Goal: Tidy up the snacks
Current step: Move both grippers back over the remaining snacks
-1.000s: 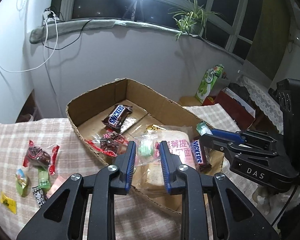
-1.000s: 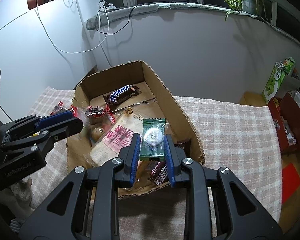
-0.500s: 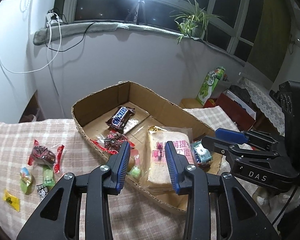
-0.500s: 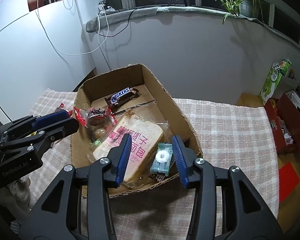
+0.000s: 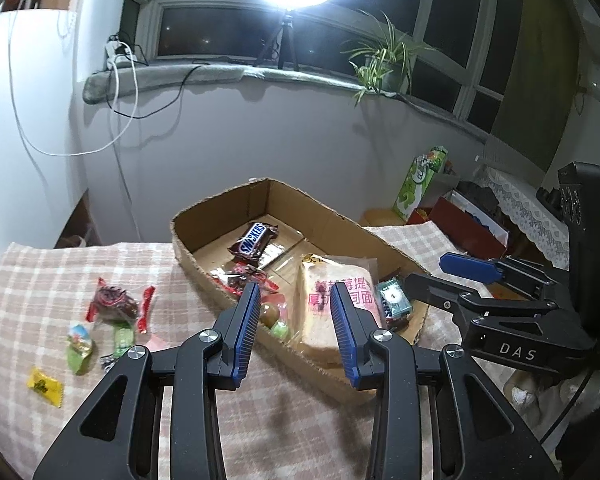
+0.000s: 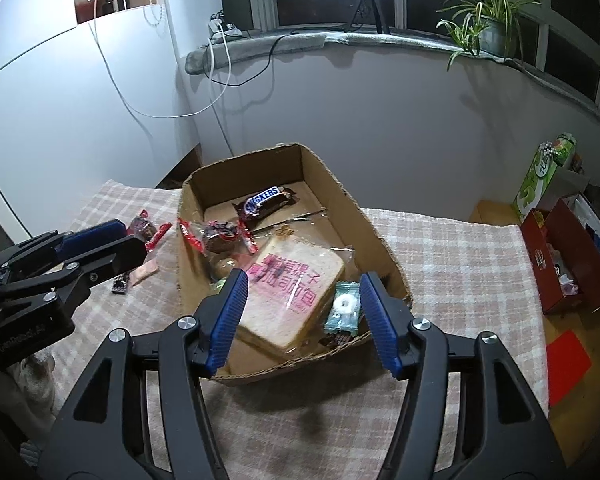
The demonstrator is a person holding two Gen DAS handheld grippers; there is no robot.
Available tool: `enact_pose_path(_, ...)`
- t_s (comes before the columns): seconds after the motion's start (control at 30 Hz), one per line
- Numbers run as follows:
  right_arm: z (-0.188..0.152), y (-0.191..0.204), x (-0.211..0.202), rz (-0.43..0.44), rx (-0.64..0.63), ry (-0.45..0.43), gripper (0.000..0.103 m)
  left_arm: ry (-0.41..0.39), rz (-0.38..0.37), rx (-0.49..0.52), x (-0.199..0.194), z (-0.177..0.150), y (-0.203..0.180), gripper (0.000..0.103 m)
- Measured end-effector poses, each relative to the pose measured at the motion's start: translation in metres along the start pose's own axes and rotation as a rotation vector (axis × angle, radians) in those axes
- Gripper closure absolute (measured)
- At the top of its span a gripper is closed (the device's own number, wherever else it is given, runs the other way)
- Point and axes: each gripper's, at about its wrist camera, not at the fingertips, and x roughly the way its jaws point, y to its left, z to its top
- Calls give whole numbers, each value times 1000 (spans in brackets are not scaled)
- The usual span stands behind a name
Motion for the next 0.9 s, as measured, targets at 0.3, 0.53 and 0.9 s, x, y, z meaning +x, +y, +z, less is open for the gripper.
enact_pose_path(0.3, -3, 30, -20, 78, -1, -48, 42, -46, 42, -22, -52, -8, 29, 59)
enact_pose_path(0.53, -10, 71, -10, 153, -19, -23, 42, -54, 128, -17, -92, -17, 77, 59)
enact_pose_path(0.9, -11, 162, 51, 229, -150, 75, 42, 15, 174, -269, -83, -57, 191, 59)
